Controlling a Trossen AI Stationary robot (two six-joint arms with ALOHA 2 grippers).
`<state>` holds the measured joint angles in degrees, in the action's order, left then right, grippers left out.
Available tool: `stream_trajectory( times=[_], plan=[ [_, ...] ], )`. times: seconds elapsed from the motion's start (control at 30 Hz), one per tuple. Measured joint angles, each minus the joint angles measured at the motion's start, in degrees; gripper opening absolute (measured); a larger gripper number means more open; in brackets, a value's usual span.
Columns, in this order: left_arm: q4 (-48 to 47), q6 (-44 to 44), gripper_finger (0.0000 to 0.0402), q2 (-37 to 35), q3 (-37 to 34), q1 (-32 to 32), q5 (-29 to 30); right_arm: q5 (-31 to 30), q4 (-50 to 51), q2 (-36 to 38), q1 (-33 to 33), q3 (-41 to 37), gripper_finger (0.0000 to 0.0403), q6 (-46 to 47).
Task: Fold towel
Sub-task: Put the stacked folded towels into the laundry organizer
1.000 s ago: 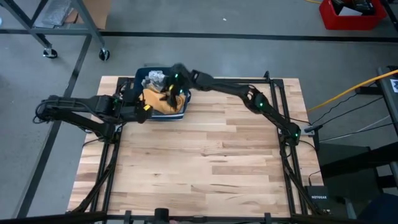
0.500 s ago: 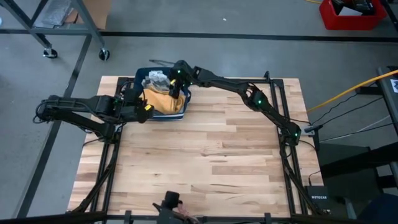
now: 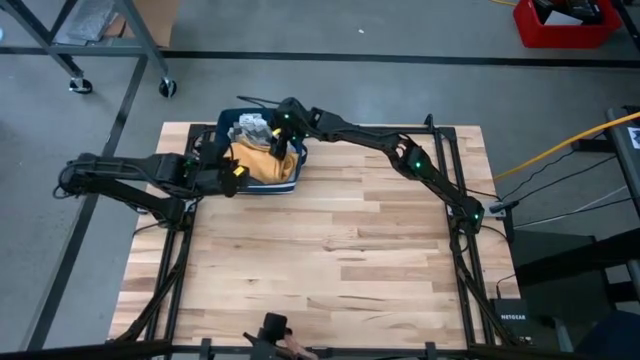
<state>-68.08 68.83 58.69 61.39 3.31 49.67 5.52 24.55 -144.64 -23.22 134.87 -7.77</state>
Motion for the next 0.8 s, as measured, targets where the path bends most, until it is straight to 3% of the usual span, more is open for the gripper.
stream_trajectory(
  times=[0.33, 0.43, 0.67, 0.8],
  plan=[
    [10.5, -12.0, 0.0104, 8.5, 0.0, -7.5, -5.0, 4.6, 17.3, 6.3, 0.3, 0.2, 0.0223, -1.0],
    [12.8, -14.0, 0.0081, 11.6, -0.1, -11.0, -5.8, 4.1, 22.8, 8.4, 0.3, 0.2, 0.0223, -2.9],
    [15.1, -18.4, 0.0010, 19.2, 0.0, -15.8, -17.4, 4.5, 29.4, 11.3, 0.4, 0.1, 0.0223, -3.0],
    [19.6, -20.9, 0.0006, 24.6, 0.0, -15.8, -18.4, 4.4, 33.6, 12.2, 0.4, 0.1, 0.0223, -3.6]
  ],
)
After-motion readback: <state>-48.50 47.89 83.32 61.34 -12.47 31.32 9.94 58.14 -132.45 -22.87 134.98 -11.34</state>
